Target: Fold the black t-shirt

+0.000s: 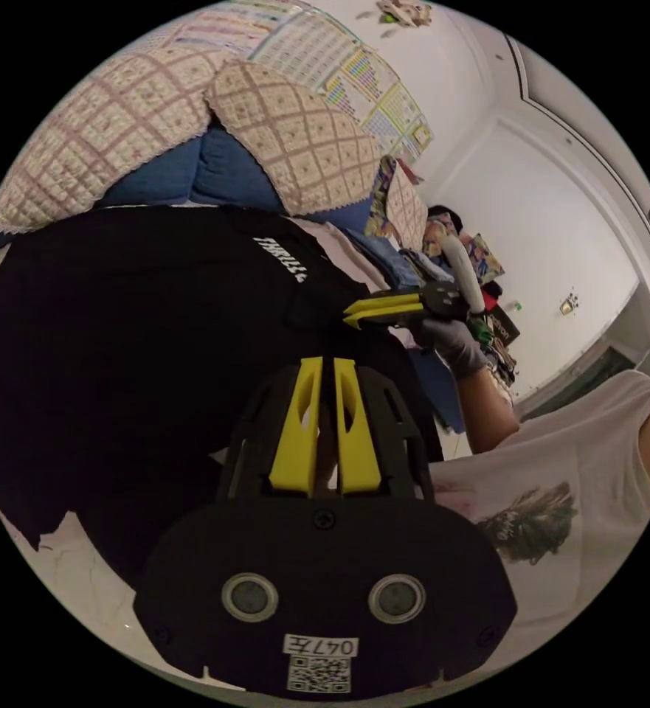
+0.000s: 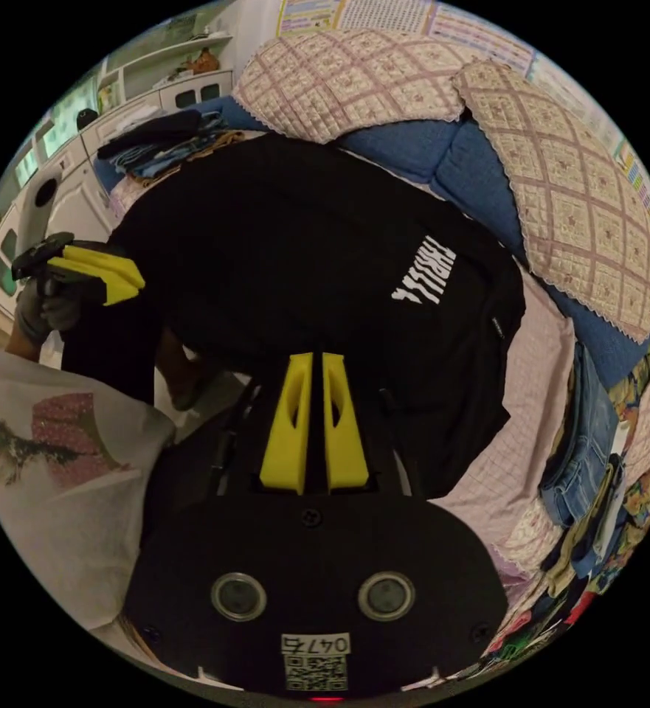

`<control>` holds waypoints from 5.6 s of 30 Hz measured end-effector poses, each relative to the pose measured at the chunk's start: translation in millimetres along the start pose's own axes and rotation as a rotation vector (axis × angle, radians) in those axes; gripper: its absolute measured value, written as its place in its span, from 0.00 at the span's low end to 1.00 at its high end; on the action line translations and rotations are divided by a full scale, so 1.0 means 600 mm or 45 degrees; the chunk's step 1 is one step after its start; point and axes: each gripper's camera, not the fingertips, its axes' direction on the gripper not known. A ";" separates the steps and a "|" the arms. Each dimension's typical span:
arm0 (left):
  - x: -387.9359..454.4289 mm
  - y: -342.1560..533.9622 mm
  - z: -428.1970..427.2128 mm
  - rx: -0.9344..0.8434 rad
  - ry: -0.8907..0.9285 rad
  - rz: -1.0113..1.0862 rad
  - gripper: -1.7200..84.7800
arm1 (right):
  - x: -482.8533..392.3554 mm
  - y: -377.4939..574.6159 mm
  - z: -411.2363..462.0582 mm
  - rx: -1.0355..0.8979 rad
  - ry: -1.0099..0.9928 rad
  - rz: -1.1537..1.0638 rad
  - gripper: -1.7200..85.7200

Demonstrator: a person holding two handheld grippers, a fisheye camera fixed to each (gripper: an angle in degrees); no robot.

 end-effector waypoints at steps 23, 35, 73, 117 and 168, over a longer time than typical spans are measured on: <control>0.097 -0.175 0.270 -0.109 0.264 -0.204 0.14 | 0.112 0.269 -0.261 0.464 -0.151 0.133 0.05; 0.164 -0.232 0.379 -0.206 0.192 -0.197 0.10 | 0.182 0.186 -0.163 0.041 -0.216 -0.167 0.02; 0.420 -0.433 0.484 -0.465 0.455 0.334 0.02 | 0.312 0.846 -0.673 0.792 -0.650 -0.013 0.01; 0.517 -0.239 0.153 0.025 0.053 0.756 0.01 | 0.424 0.651 -0.714 0.776 -0.761 -0.102 0.05; 0.312 -0.203 -0.011 0.040 0.061 0.664 0.01 | 0.248 0.411 -0.480 0.707 -0.644 -0.323 0.02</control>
